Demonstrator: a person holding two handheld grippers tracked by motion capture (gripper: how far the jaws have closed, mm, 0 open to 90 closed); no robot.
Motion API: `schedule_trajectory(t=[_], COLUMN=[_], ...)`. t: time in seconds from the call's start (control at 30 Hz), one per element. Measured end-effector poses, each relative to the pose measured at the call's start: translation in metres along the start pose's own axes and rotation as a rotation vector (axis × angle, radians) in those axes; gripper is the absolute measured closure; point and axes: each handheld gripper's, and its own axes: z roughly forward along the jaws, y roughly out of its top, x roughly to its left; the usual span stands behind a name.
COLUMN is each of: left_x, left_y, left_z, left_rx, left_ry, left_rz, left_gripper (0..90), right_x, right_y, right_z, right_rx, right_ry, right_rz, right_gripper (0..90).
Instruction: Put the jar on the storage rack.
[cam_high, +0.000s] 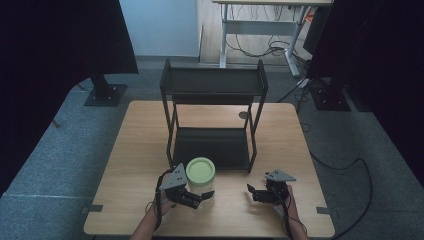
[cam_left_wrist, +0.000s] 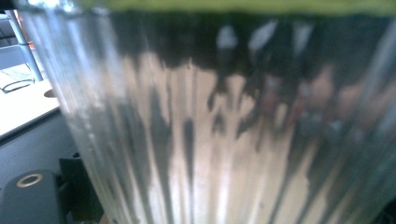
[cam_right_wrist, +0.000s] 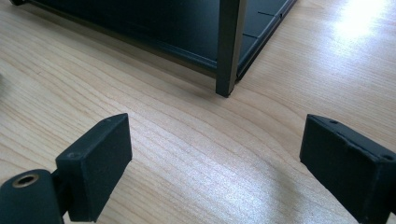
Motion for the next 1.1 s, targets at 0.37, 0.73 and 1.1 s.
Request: schedule_trajectory(t=[0.37, 0.73, 1.1], left_x=[0.014, 0.027, 0.034], left_y=[0.010, 0.020, 0.024], left_z=[0.001, 0.004, 0.014], left_rx=[-0.024, -0.029, -0.017], left_ry=[0.007, 0.019, 0.019], left_rz=[-0.010, -0.010, -0.008], left_gripper=[10.7, 10.7, 10.7], right_x=[0.000, -0.001, -0.001], right_y=[0.000, 0.000, 0.000], right_z=[0.000, 0.000, -0.001], right_rx=[-0.002, -0.002, -0.003], right_ry=[0.002, 0.007, 0.012], right_rz=[0.004, 0.010, 0.018], right_gripper=[9.2, 9.2, 9.2])
